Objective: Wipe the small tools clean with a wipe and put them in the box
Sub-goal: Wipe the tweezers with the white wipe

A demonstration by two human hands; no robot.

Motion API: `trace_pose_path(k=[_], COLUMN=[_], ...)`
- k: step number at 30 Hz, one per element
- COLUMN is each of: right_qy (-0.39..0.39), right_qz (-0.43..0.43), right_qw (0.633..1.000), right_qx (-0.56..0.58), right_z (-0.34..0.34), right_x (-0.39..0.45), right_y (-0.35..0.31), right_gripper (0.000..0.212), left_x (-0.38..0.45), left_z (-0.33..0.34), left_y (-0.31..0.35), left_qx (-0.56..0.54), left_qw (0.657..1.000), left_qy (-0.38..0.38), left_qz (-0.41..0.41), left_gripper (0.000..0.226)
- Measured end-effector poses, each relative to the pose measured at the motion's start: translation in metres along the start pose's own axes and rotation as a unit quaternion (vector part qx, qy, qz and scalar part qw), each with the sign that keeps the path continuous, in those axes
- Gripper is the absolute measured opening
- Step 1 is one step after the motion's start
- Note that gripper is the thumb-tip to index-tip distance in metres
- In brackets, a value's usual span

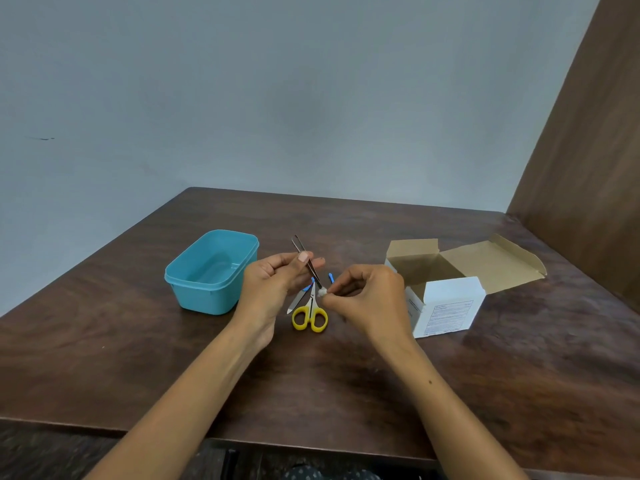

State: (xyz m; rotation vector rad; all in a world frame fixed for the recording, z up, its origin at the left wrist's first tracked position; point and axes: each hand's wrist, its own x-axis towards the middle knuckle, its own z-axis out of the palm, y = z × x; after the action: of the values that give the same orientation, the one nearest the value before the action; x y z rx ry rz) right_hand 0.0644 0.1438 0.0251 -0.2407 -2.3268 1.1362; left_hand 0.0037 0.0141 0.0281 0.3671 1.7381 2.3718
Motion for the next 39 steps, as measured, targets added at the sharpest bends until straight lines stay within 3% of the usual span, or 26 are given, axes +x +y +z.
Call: trace_pose_path(k=[8,15,21,30,39], right_qy=[0.049,0.028,0.000,0.010,0.023], right_qz=[-0.028,-0.106,-0.164,-0.166,-0.144], right_qw=[0.997,0.994,0.986,0.985,0.988], right_qx=[0.049,0.020,-0.027,-0.038,-0.038], right_z=[-0.004,0.007,0.013,0.014,0.013], right_x=[0.002,-0.003,-0.003,-0.002,0.002], right_y=[0.003,0.000,0.001,0.006,0.010], right_gripper=[0.011,0.010,0.011,0.010,0.009], left_x=[-0.004,0.002,0.024,0.052,0.058], left_z=[0.000,-0.015,-0.054,-0.077,-0.078], left_y=[0.011,0.057,0.092,0.079,0.062], left_qx=[0.006,0.121,0.261,0.482,0.584], left_qw=[0.999,0.991,0.965,0.875,0.811], left_qy=[-0.033,-0.042,-0.021,0.007,0.024], left_qz=[0.038,0.045,0.022,-0.040,-0.029], left_gripper=[0.015,0.019,0.017,0.020,0.009])
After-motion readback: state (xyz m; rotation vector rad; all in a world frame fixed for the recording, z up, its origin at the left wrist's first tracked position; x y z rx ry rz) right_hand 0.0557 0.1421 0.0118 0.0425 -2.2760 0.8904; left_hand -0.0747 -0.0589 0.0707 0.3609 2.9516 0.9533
